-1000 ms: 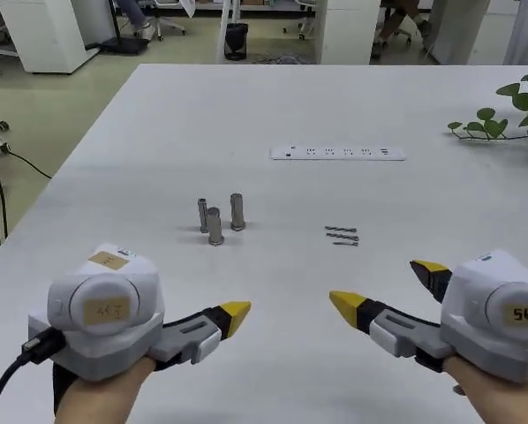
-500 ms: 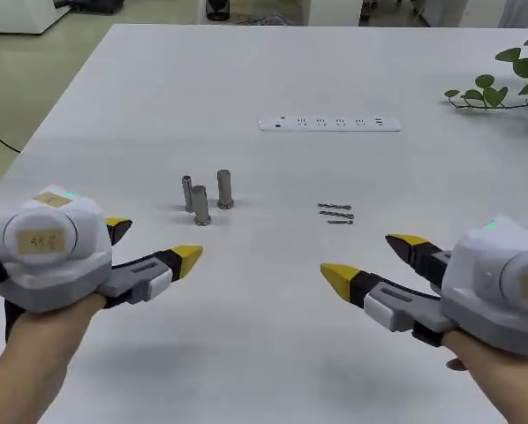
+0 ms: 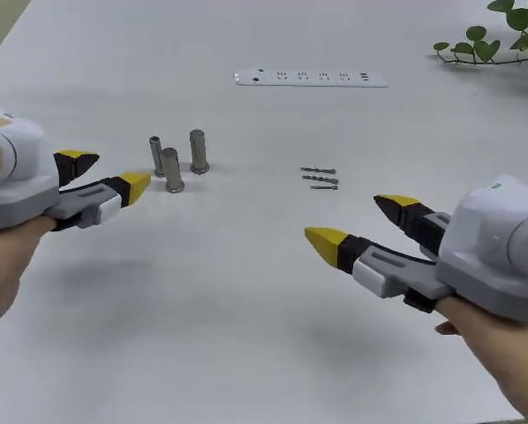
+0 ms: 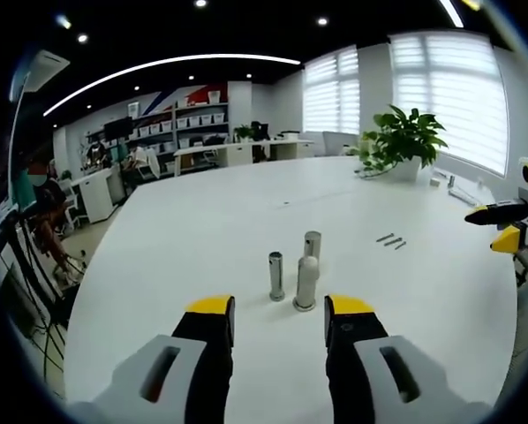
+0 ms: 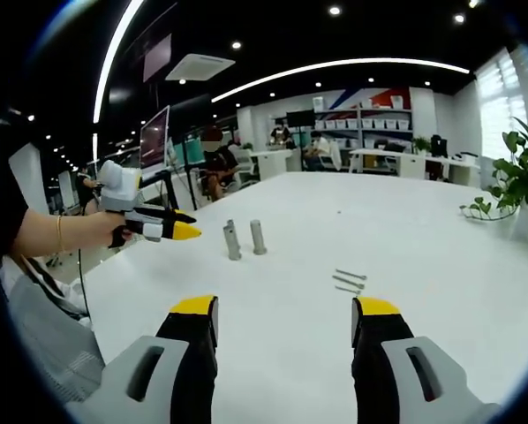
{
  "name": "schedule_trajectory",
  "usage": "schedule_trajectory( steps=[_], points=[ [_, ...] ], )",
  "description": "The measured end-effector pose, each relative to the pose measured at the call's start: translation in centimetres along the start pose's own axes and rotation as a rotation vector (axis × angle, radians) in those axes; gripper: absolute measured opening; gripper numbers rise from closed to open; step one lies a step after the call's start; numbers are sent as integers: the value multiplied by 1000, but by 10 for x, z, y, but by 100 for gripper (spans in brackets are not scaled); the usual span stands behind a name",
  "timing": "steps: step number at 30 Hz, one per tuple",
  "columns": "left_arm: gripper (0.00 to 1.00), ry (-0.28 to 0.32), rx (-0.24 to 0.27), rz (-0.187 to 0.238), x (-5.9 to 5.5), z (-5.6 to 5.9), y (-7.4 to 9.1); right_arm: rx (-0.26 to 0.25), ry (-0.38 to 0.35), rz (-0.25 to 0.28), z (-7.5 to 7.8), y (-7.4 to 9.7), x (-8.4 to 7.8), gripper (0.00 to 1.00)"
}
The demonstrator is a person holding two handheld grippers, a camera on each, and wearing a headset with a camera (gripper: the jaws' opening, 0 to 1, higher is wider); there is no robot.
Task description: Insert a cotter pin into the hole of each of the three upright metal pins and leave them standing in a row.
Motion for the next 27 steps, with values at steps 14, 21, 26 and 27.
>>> schedule_trajectory(
  steps=[14, 21, 26, 27],
  points=[
    [27, 75, -82, 53, -1, -18, -48, -27, -51, -33, 2, -9, -8, 56],
    [22, 44, -124, 21, -2, -19, -64, -43, -67, -35, 5, -15, -10, 55],
    [18, -4, -149, 2, -1, -18, -72, -50, -72, -53, 5, -16, -13, 54],
    [17, -9, -152, 1, 0, -19, -73, -50, -70, -55, 6, -16, -14, 54]
  ],
)
Point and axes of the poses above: the centre of the closed fingertips' face, and the gripper's own axes: y roughly backward along the fingers, z roughly to its right, x roughly out of its top, the point moved 10 cm from there along y, roughly backward along the fingers, and after that the axes turned 4 degrees about y, right-handed, at the moved point
